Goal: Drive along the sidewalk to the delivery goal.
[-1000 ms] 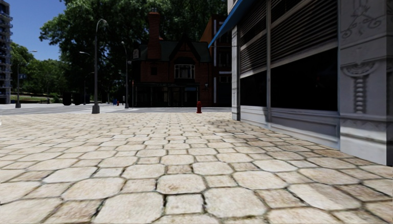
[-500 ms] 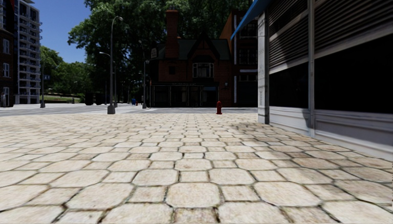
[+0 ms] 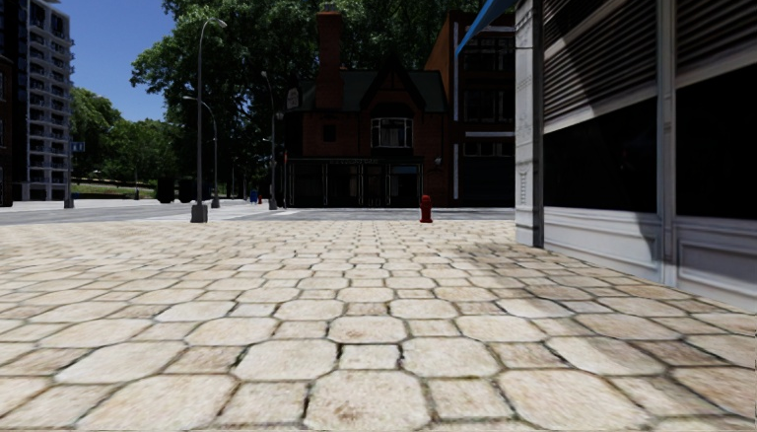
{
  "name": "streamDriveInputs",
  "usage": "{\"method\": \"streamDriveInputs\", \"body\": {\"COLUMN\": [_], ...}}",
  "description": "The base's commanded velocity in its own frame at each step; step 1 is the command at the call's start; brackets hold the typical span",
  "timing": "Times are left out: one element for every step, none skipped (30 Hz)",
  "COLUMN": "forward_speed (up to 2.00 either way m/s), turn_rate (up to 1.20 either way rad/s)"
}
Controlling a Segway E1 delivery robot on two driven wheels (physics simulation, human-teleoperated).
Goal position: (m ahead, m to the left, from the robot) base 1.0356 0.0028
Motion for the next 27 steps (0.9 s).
{"method": "streamDriveInputs", "body": {"forward_speed": [1.80, 1.80, 1.80, 1.79, 1.79, 1.79, 1.78, 1.78, 1.78, 1.78, 1.67, 1.46, 1.25, 1.25, 1.09, 0.97, 0.97, 0.88, 0.00, 0.00, 0.00, 0.00, 0.00, 0.00, 0.00, 0.00, 0.00], "turn_rate": [0.25, 0.25, 0.33, 0.35, 0.35, 0.35, 0.35, 0.33, 0.00, 0.00, 0.00, 0.00, 0.00, 0.00, 0.00, 0.00, 0.00, 0.00, 0.00, 0.00, 0.00, 0.00, 0.00, 0.00, 0.00, 0.00, 0.00]}}
